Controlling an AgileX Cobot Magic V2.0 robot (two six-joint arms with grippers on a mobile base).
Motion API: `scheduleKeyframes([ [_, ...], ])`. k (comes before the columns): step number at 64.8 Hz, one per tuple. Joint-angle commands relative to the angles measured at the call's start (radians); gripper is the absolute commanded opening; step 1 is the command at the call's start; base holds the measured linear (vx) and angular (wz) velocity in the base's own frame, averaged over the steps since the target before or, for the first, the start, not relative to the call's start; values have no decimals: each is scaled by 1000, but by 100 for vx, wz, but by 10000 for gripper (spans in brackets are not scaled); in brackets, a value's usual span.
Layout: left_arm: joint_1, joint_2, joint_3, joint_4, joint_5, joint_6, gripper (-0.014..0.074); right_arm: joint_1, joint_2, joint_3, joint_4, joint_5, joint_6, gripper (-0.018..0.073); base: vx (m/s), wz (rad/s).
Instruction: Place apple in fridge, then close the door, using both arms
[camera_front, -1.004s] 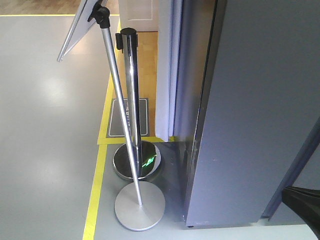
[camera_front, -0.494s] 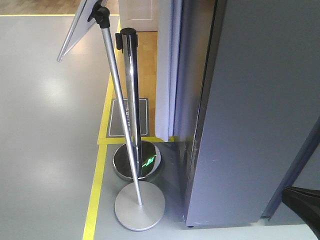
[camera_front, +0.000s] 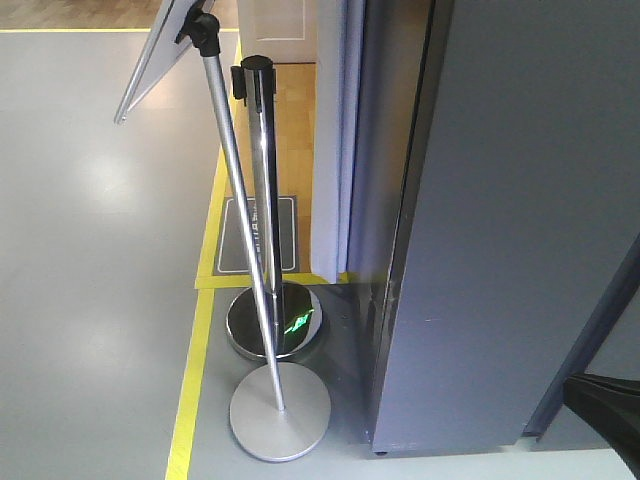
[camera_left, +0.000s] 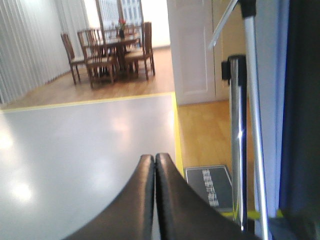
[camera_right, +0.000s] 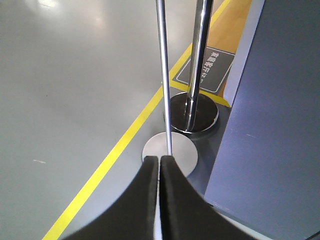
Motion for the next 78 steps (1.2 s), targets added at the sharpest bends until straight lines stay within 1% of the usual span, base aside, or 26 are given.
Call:
scheduleKeyframes([
  [1, -5, -16, 19, 5, -97, 2, -6, -1, 2, -27, 36, -36, -7, -5, 0, 0],
  [23, -5, -16, 23, 1, -90, -1, -6, -1, 2, -27, 36, -36, -7, -5, 0, 0],
  [36, -5, -16, 23, -129, -99, -5, -6, -1, 2, -27, 36, -36, -5, -5, 0, 0],
  [78, -5, -16, 23, -127, -93, -6, -6, -1, 2, -27, 36, -36, -5, -5, 0, 0],
])
